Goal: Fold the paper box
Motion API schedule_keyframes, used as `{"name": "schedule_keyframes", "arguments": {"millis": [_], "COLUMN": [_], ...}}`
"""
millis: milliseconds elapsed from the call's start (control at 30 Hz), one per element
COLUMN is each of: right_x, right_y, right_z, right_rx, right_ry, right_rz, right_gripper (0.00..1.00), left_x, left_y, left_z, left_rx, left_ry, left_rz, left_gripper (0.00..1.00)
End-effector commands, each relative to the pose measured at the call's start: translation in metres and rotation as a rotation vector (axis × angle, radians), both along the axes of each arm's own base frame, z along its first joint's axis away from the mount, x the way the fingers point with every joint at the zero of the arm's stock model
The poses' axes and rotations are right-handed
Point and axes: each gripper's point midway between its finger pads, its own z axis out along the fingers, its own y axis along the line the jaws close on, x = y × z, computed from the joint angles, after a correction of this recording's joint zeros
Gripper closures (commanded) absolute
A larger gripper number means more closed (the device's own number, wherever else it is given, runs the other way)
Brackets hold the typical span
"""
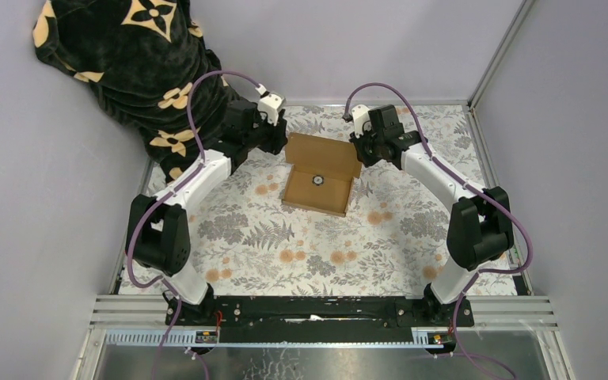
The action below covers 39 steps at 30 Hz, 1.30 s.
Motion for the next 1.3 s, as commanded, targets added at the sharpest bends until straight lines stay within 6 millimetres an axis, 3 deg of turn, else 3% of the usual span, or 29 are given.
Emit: {"name": "schedule_keyframes", "arguments": {"millis": [0,400,533,767,867,1033,1267], "right_x": [-0.001,-0.002,-0.002,-0.001,-0.001,-0.001,0.0], "right_y": [0.003,0.006,0.007,0.007,0.008,0.008,0.008], "right_z": [0.005,0.004,0.003,0.0,0.0,-0.001,0.0], "right_rx": [0.005,0.016,0.018,0.015,0.016,0.016,0.017], "right_ry": [0.006,0.012,0.014,0.023,0.024,0.028,0.028], "right_rz": [0.03,0.046,0.048,0.048,0.052,0.053,0.051], "right_gripper": [0.94,0.95,0.95,0.95,0.95,0.95,0.95], "left_x": [-0.001,0.013,0.017,0.02,0.02,0.021,0.021], "left_y": [-0.011,-0.011,-0.011,-0.01,-0.012,-0.012,-0.013], "left_z": [-0.002,-0.028,-0.029,-0.031,-0.031,-0.029,-0.026], "left_rx": [-0.019,-0.001,0.002,0.005,-0.001,-0.007,-0.011], "left_ry": [0.029,0.063,0.054,0.062,0.064,0.062,0.056], "left_rz": [-0.08,-0.066,-0.058,-0.059,-0.062,-0.061,-0.061], "left_gripper": [0.42,0.41,0.43,0.67,0.73,0.72,0.63]}}
